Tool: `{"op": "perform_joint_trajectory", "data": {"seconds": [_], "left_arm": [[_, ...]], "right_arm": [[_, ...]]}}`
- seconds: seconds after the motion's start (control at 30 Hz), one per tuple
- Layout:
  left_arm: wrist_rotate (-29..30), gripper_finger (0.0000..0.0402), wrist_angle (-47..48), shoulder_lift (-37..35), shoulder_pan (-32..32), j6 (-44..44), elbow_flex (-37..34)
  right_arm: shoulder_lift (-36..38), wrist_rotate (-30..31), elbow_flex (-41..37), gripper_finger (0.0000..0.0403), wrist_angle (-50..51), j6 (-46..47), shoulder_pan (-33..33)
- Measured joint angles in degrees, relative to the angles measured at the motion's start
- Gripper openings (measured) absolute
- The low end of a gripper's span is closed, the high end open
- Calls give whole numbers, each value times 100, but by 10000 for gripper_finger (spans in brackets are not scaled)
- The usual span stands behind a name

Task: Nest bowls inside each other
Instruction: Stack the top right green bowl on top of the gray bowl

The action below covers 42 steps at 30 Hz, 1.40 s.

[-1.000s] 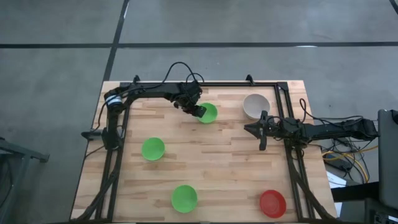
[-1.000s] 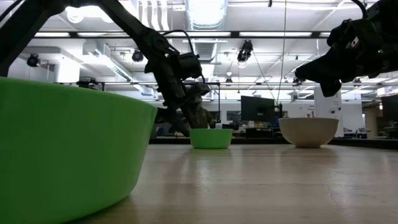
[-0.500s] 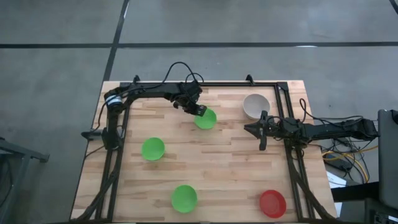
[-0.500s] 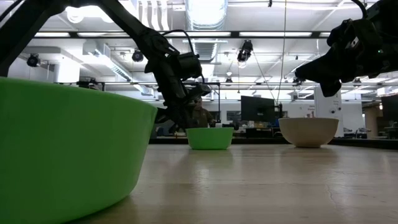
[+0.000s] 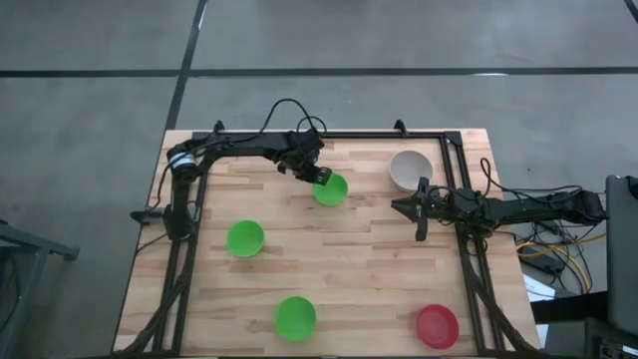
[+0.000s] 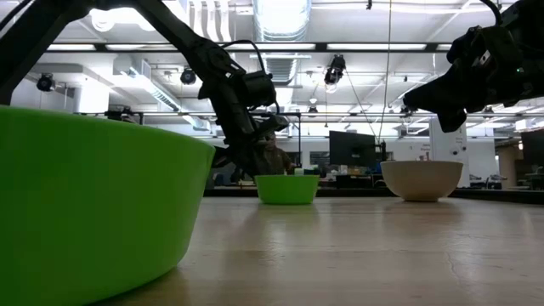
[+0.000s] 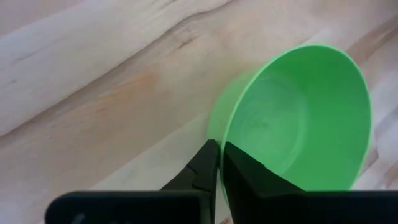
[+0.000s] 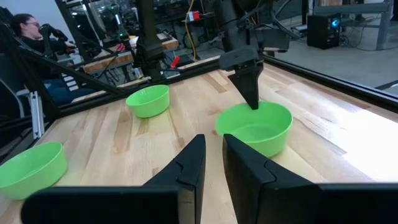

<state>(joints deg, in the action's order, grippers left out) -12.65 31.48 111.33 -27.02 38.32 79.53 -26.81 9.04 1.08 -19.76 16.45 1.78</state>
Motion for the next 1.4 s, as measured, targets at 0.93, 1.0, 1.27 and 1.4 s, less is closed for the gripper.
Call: {"op": "perform_joint_trajectory", "data": {"seconds": [0.93,1.0,1.27,1.4], "left_arm": [[-510,17,-22,-7,-38,-514,4],[-596,17,-80,-9,-35,-669,4],[-580,7,-100,-13,-41,-659,7],[-519,5,63,-13,-37,-694,160]], "right_arm": [[0,0,0,54,-1,0,0],[0,0,-1,54,0,0,0],[0,0,0,54,0,0,0],[0,0,0,54,1,1,0]]}}
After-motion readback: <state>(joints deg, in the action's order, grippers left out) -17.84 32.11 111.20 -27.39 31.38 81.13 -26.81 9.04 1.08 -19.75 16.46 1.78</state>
